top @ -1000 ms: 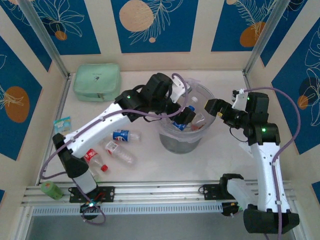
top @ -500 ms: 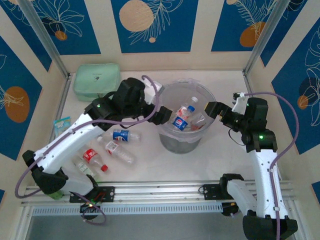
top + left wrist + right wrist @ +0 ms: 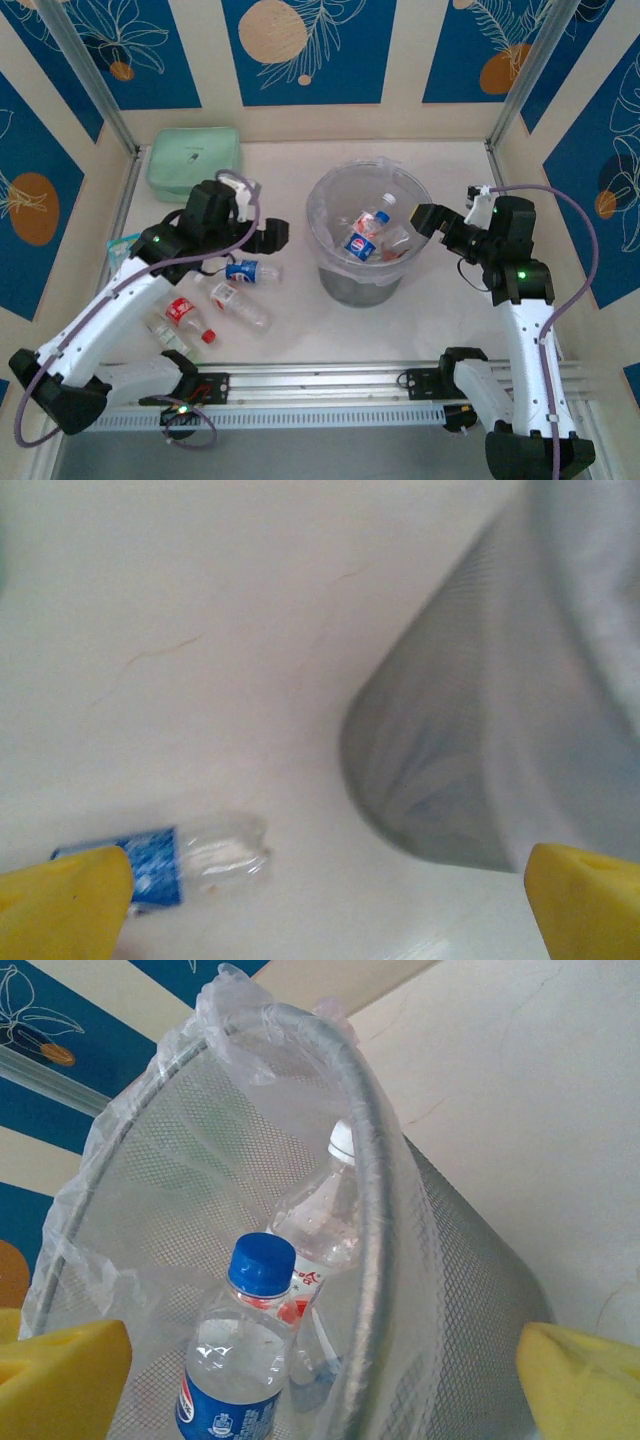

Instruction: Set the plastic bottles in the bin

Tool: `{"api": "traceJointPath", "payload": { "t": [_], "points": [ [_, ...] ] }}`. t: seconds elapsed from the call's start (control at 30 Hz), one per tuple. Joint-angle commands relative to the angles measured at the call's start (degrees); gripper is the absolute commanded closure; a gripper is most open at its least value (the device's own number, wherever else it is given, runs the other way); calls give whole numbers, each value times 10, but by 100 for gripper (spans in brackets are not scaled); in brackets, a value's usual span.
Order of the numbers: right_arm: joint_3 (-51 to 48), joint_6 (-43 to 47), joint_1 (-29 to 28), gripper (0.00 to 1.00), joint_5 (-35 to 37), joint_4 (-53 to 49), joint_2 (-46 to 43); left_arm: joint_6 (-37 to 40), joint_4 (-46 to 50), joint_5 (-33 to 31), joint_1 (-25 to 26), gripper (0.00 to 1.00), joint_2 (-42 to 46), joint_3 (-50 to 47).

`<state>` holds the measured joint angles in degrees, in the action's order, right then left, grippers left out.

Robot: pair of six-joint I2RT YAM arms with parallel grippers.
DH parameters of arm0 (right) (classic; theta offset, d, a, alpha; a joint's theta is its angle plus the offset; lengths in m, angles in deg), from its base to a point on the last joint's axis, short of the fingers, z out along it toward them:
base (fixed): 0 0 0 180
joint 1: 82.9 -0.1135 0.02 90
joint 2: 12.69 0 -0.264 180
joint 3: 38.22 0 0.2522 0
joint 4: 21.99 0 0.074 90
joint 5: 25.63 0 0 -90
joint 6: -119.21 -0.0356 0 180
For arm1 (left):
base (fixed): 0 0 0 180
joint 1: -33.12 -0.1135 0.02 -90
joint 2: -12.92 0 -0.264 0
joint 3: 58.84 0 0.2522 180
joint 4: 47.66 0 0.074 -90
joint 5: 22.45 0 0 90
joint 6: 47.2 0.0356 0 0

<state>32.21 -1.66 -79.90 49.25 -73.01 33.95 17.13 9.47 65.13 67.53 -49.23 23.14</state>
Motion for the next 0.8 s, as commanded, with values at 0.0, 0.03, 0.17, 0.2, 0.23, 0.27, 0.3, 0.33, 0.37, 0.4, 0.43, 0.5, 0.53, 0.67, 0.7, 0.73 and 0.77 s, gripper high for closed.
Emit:
{"api": "traceJointPath", "payload": {
  "t": [0.0, 0.03, 0.17, 0.2, 0.23, 0.27, 0.3, 0.33, 0.37, 0.4, 0.43, 0.5, 0.53, 0.67, 0.7, 0.73, 0.77],
  "points": [
    [-9, 13, 3, 1, 7, 0, -3, -54, 99, -84, -8, 0, 5, -28],
    [-8, 14, 2, 1, 8, 0, -1, -65, 123, -101, -8, 0, 7, -35],
    [-8, 19, 3, 1, 10, -1, 8, -128, 189, -146, -12, 0, 29, -82],
    [-10, 19, 3, 1, 11, 1, 10, -145, 200, -158, -14, 0, 37, -93],
    [-12, 19, 3, 1, 11, 5, 12, -166, 209, -172, -19, 0, 49, -110],
    [-12, 18, 4, 1, 10, 8, 14, -187, 212, -186, -26, 0, 64, -132],
    [-11, 17, 5, 1, 7, 10, 18, -201, 209, -191, -36, 0, 76, -152],
    [-10, 19, 4, 1, 4, 12, 24, -215, 202, -191, -53, 0, 90, -174],
    [-7, 21, 4, 1, 1, 11, 29, -224, 190, -188, -72, 0, 102, -197],
    [-6, 22, 4, 1, 0, 10, 32, -232, 174, -185, -90, 0, 112, -217],
    [-5, 25, 4, 1, 0, 10, 35, -239, 157, -177, -112, 0, 121, -240],
    [-4, 31, 5, 1, 0, 9, 38, -248, 135, -159, -157, 0, 133, -272],
    [-2, 36, 6, 1, 1, 6, 38, -255, 132, -160, -175, 0, 139, -283],
    [5, 53, 12, 1, 12, -13, 39, -283, 139, -182, -230, 0, 175, -310],
    [6, 56, 14, 1, 14, -16, 39, -285, 141, -186, -241, 0, 181, -314],
    [6, 58, 16, 1, 15, -18, 38, -291, 145, -191, -254, 0, 186, -320],
    [5, 60, 17, 1, 16, -20, 39, -306, 152, -197, -268, 0, 189, -326]
  ]
}}
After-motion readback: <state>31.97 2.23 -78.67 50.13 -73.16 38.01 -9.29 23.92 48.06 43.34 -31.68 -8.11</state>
